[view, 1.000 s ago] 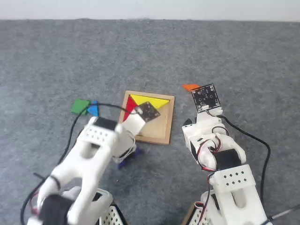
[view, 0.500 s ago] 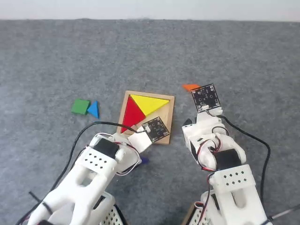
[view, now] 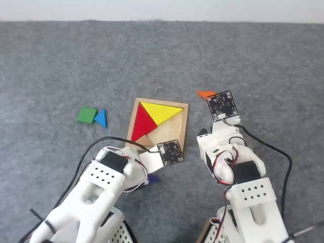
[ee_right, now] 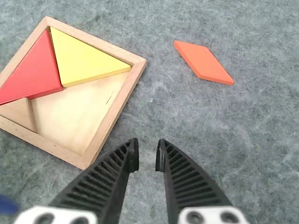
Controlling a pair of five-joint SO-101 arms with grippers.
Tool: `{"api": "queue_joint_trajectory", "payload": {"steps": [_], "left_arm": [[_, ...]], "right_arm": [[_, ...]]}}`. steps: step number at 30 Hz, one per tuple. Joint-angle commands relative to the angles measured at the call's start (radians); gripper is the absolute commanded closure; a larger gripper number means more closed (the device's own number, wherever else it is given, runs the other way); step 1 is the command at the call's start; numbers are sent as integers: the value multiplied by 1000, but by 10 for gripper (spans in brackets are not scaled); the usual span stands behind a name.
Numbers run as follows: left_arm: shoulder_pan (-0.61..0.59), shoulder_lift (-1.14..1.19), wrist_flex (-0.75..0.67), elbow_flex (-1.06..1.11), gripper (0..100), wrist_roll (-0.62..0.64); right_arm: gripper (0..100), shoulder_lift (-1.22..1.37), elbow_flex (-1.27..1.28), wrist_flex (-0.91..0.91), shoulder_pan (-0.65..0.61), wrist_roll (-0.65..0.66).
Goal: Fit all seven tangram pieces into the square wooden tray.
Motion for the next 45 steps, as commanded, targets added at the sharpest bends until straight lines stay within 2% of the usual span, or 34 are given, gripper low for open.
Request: {"api": "queue_joint_trajectory", "payload": {"steps": [1, 5, 12, 17, 30, 36, 41, 45], "left_arm": [[9, -3, 81, -30, 885, -32], [9, -3, 123, -36, 885, -86], [26, -3, 123, -31, 887, -87], [81, -3, 117, -35, 951, -83], [86, -3, 120, -33, 957, -94], [115, 3, 144, -24, 957, -189], [158, 5, 146, -24, 980, -213], [170, 5, 163, -28, 986, -302]], "right_arm": [[913, -1, -54, -18, 10, -8], [913, -1, -54, -18, 10, -8], [913, -1, -54, -19, 10, -8], [913, -1, -54, -19, 12, -8], [913, -1, -54, -21, 12, -8], [913, -1, -54, -19, 12, -8], [913, -1, -54, -19, 12, -8], [913, -1, -54, -21, 12, -8]]}}
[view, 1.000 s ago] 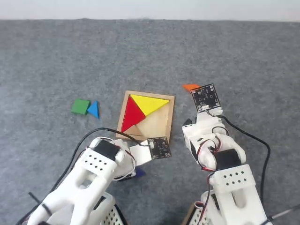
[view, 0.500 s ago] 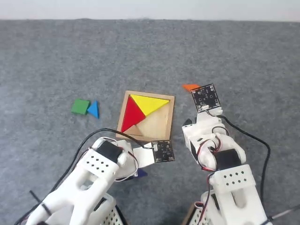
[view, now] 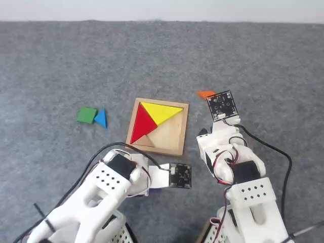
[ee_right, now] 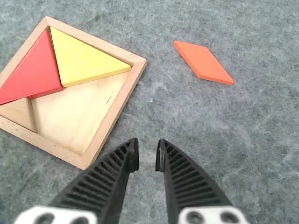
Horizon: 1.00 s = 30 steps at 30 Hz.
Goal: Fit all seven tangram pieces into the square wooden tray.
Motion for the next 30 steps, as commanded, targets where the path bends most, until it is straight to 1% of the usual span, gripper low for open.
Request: {"api": "queue_joint_trajectory", "payload": {"steps": [1, 6, 13, 16, 19, 30], "left_arm": [[26, 9, 28, 7, 986, -106], [25, 11, 28, 12, 986, -181], [32, 11, 44, 7, 986, -189], [28, 9, 48, 7, 986, -216], [31, 5, 48, 5, 987, -186], [32, 2, 48, 5, 988, -193]], "right_arm": [[913, -1, -54, -21, 12, -8], [913, -1, -54, -21, 12, -8], [913, -1, -54, -21, 12, -8], [913, -1, -54, -21, 12, -8], [913, -1, -54, -21, 12, -8], [913, -1, -54, -22, 12, -6]]}}
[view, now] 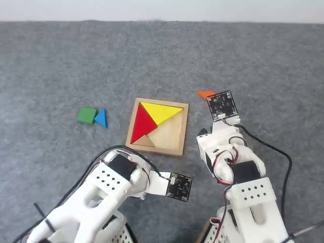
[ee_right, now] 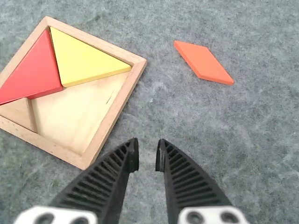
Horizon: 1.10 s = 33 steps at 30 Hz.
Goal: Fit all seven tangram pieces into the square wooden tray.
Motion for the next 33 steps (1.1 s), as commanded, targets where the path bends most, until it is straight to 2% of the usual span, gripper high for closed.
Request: {"api": "queue_joint_trajectory", "payload": {"steps": [1, 13, 21, 33], "left_arm": [[18, 3, 18, 8, 988, 0], [2, 3, 77, -50, 988, 41], [-5, 3, 77, -56, 988, 106], [-2, 12, 31, -30, 988, 110]], "right_arm": [[913, -1, -54, -22, 12, -6], [913, -1, -75, -16, 65, -11], [913, -1, -75, -16, 65, -43], [913, -1, -75, -15, 65, -44]]}}
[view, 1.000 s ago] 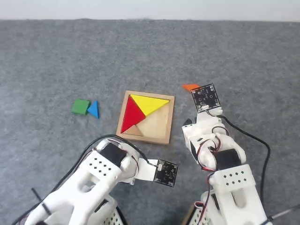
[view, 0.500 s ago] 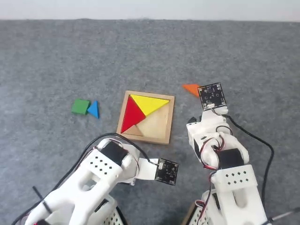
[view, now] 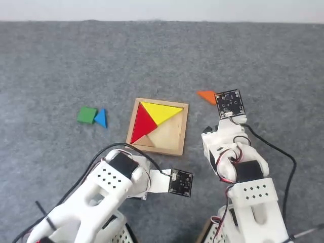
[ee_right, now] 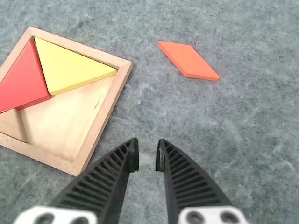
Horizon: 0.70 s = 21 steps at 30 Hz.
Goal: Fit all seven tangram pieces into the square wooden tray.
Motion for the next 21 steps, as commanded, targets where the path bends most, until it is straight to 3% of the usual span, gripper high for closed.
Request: {"api": "queue_joint_trajectory", "payload": {"steps": [1, 6, 11, 18, 21], "left_arm": [[-5, 9, -32, 12, 987, 11], [-2, 11, -34, 15, 981, 8], [0, 68, -28, -2, 868, 6], [0, 319, -37, -62, 987, 8], [-8, 348, -69, -82, 988, 60]], "right_arm": [[913, -1, -69, -15, 15, -14], [913, -1, -69, -15, 13, -14], [913, -1, -69, -15, 13, -14], [913, -1, -69, -15, 13, -14], [913, -1, -69, -15, 13, -14]]}}
